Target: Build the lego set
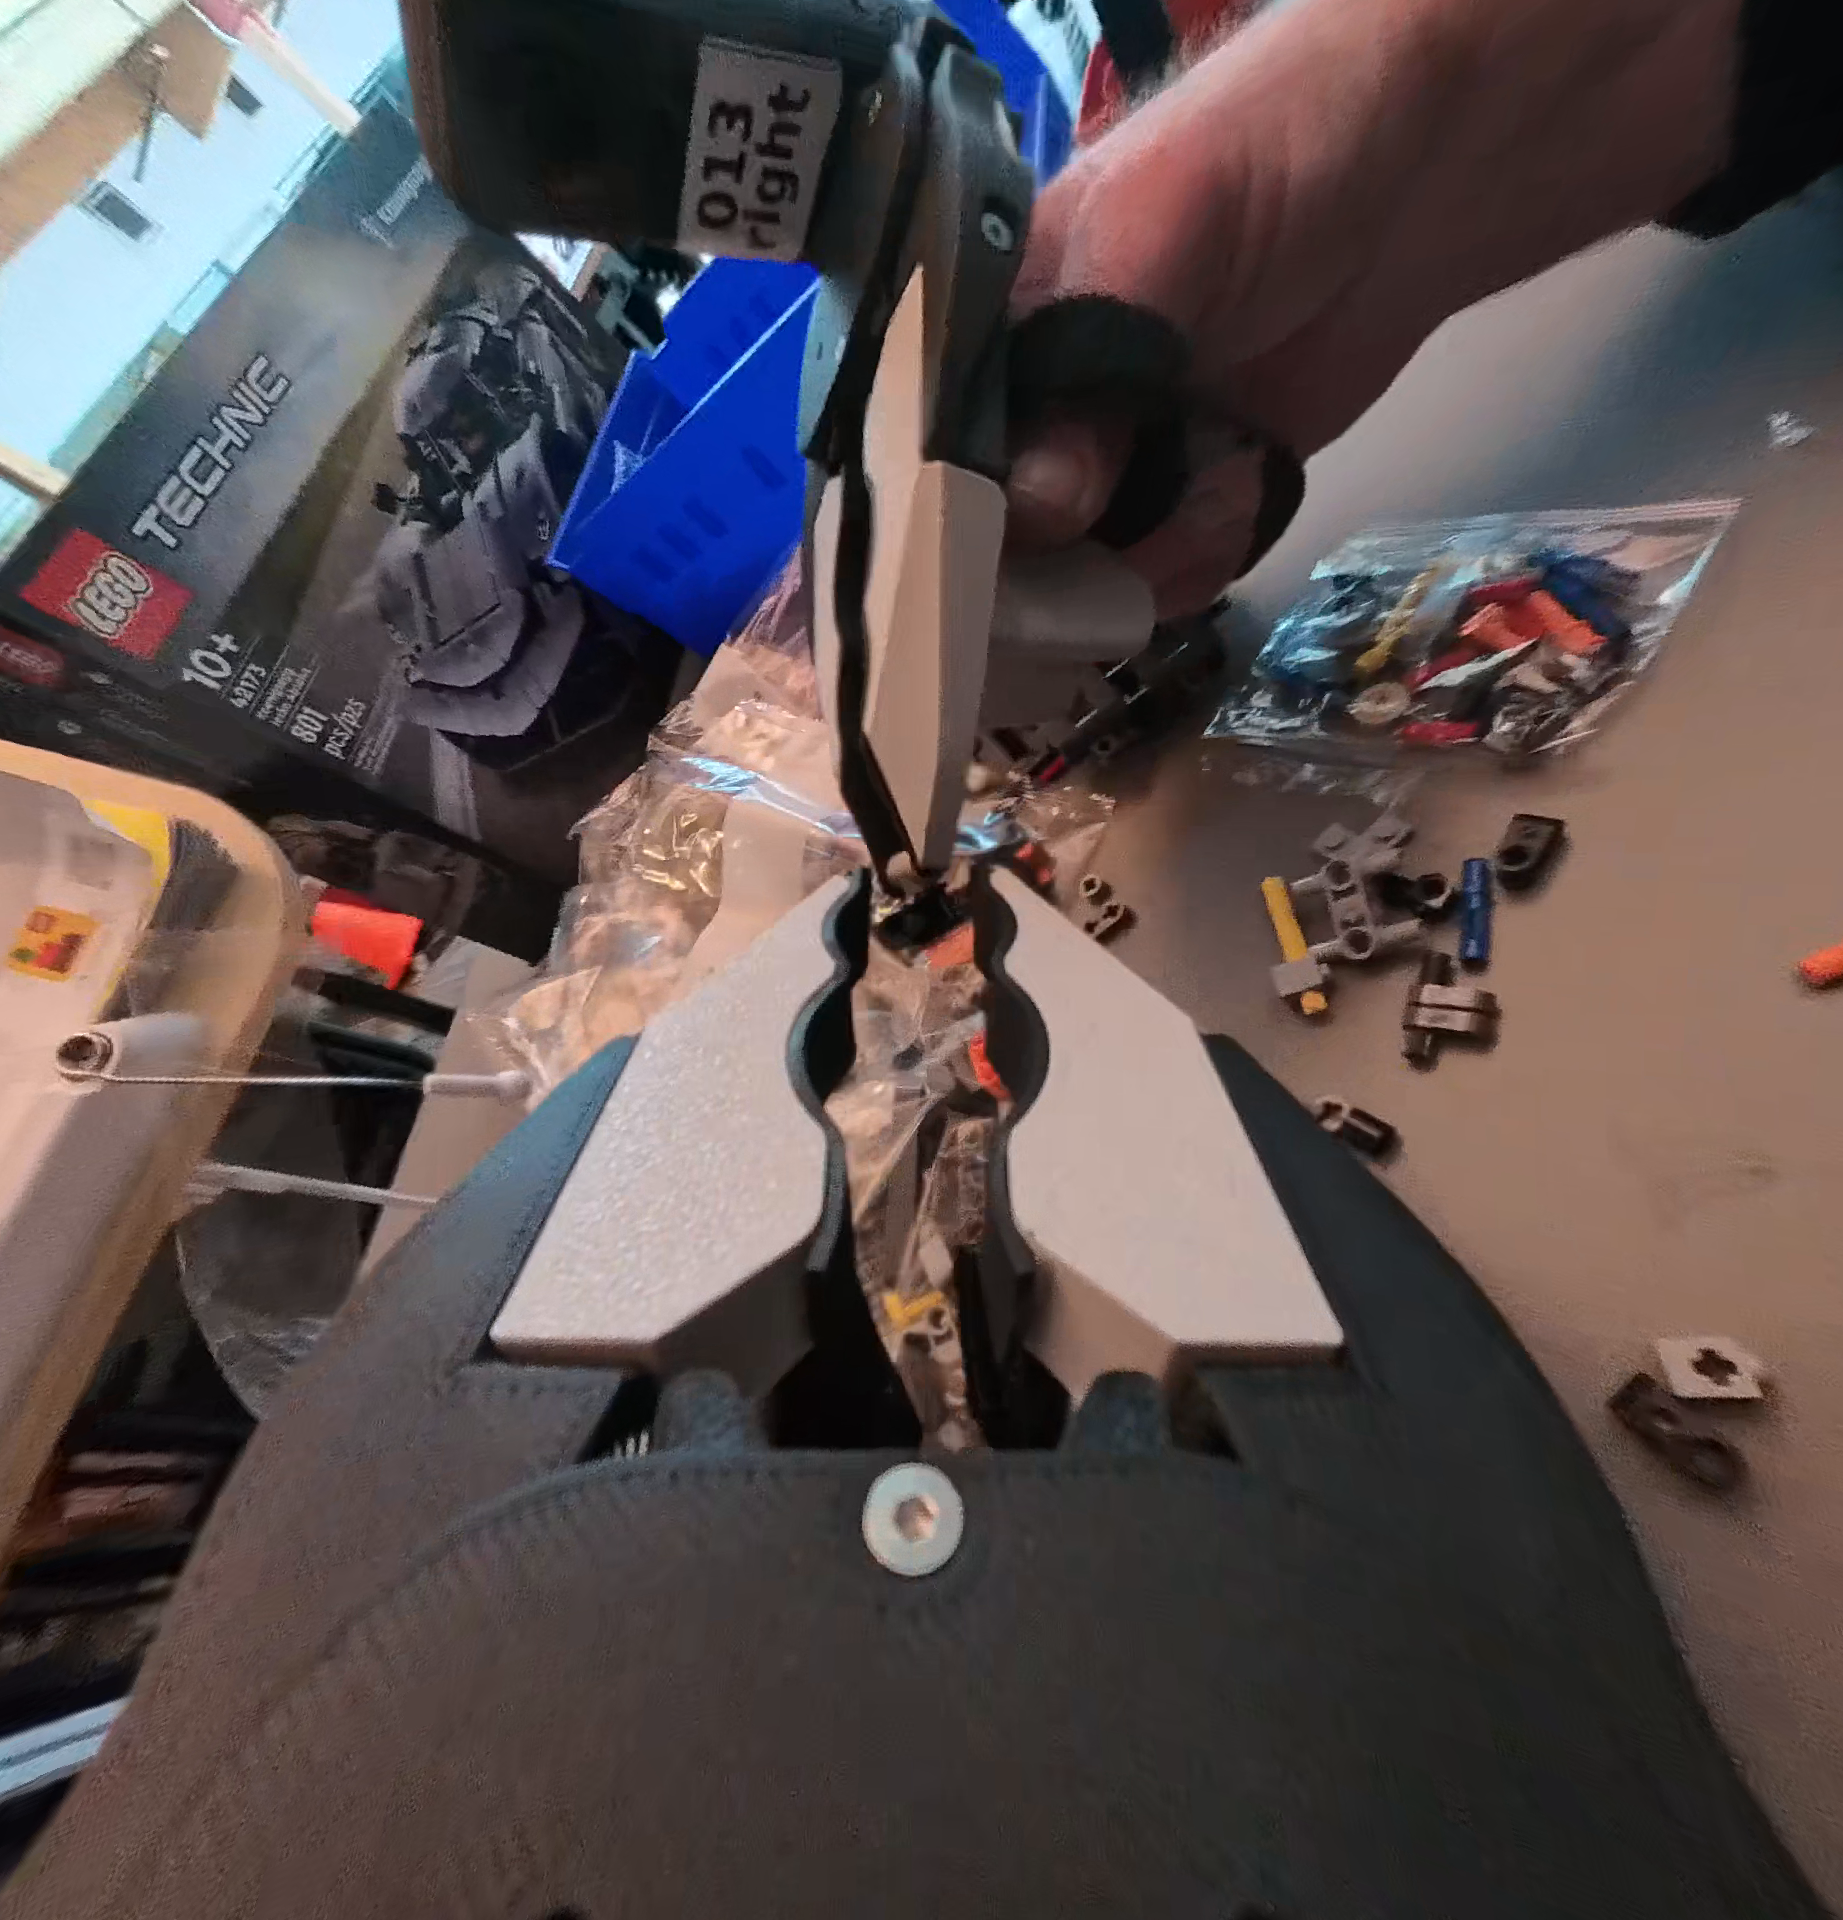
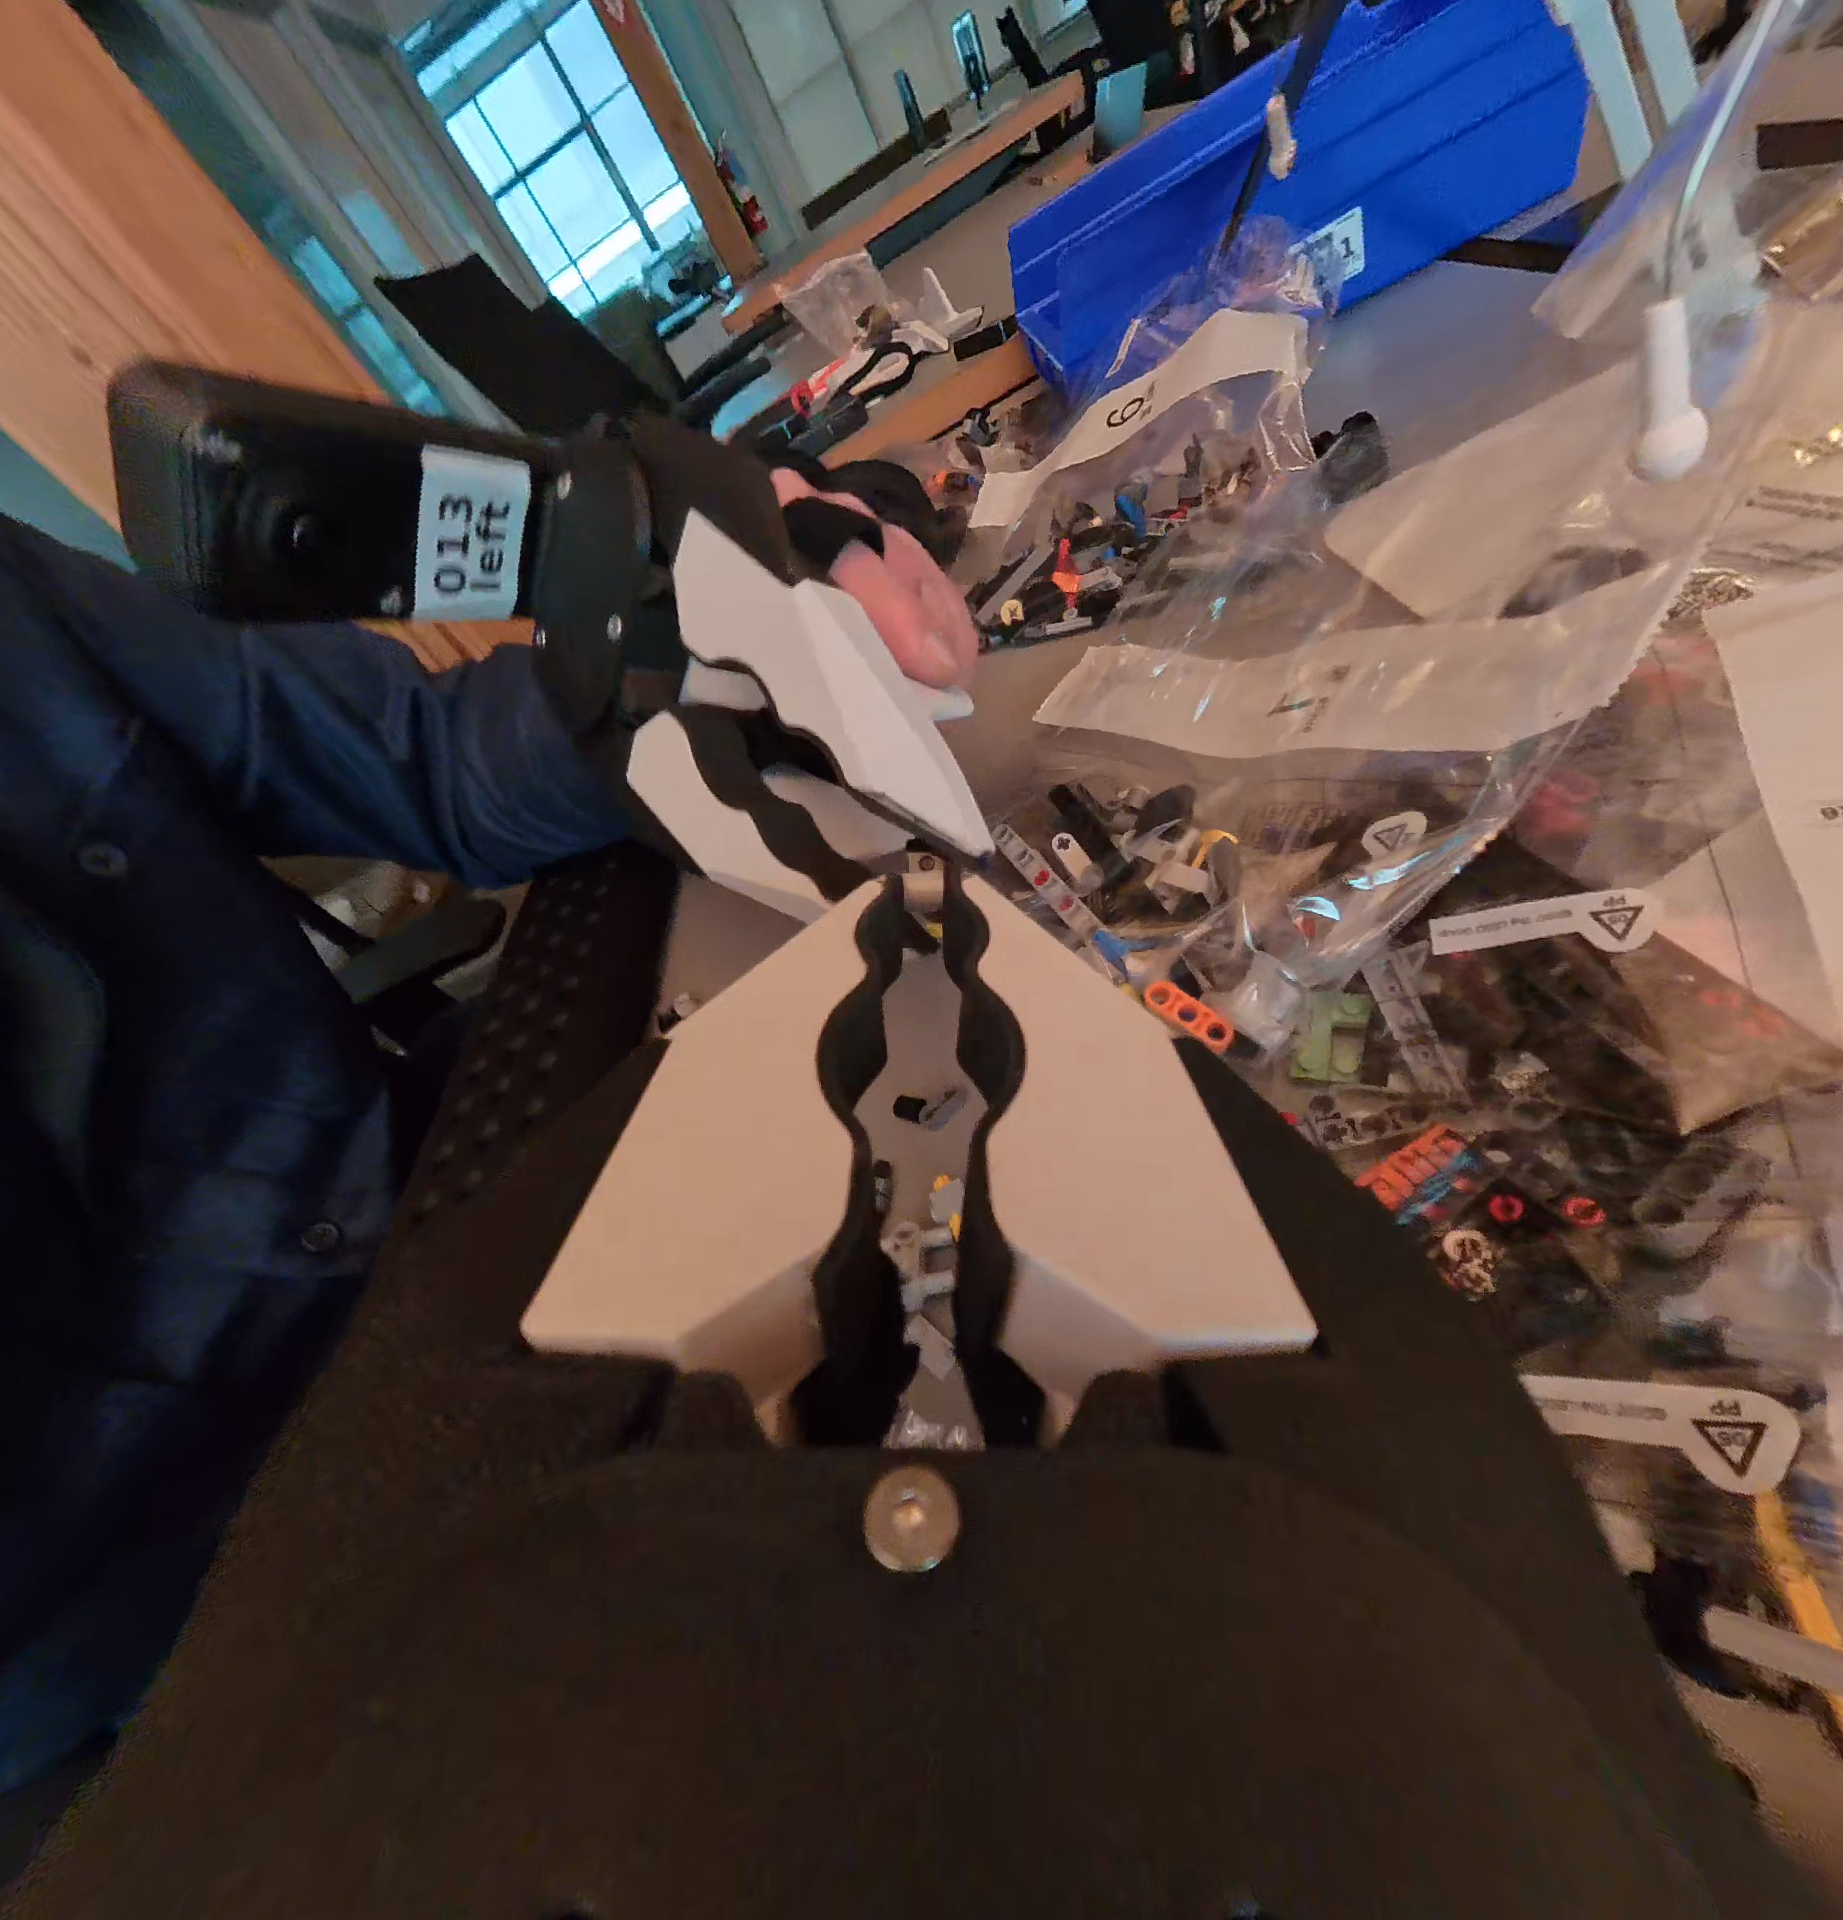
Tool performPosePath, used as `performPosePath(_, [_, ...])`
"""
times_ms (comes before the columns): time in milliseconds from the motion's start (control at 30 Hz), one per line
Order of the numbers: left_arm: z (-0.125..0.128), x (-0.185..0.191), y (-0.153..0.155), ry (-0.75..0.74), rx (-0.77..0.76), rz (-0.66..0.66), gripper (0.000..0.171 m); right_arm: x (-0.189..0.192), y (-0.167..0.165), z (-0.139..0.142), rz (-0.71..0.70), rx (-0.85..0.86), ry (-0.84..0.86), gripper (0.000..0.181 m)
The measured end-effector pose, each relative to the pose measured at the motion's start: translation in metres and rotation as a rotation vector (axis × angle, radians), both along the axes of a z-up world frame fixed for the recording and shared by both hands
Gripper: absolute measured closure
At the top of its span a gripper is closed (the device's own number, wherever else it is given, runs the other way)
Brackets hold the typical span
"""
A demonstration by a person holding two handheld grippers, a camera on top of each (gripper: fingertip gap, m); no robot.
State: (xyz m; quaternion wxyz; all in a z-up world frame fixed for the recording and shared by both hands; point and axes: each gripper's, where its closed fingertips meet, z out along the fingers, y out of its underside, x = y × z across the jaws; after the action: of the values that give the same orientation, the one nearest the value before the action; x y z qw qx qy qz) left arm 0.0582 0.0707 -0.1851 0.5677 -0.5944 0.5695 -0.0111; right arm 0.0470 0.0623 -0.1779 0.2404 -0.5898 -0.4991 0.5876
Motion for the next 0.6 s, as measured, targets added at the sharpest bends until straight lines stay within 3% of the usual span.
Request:
performPosePath(167, [-0.004, -0.002, 0.010, 0.080, 0.073, 0.076, 0.157, -0.001, 0.005, 0.000, -0.027, -0.060, 0.008, 0.177])
performPosePath(300, [-0.004, -0.006, 0.015, 0.108, 0.096, 0.117, 0.157, -0.004, 0.009, 0.002, -0.076, 0.002, 0.003, 0.177])
performPosePath(600, [-0.003, -0.005, 0.009, 0.139, 0.090, 0.079, 0.158, -0.001, 0.004, 0.003, -0.068, 0.060, -0.027, 0.178])
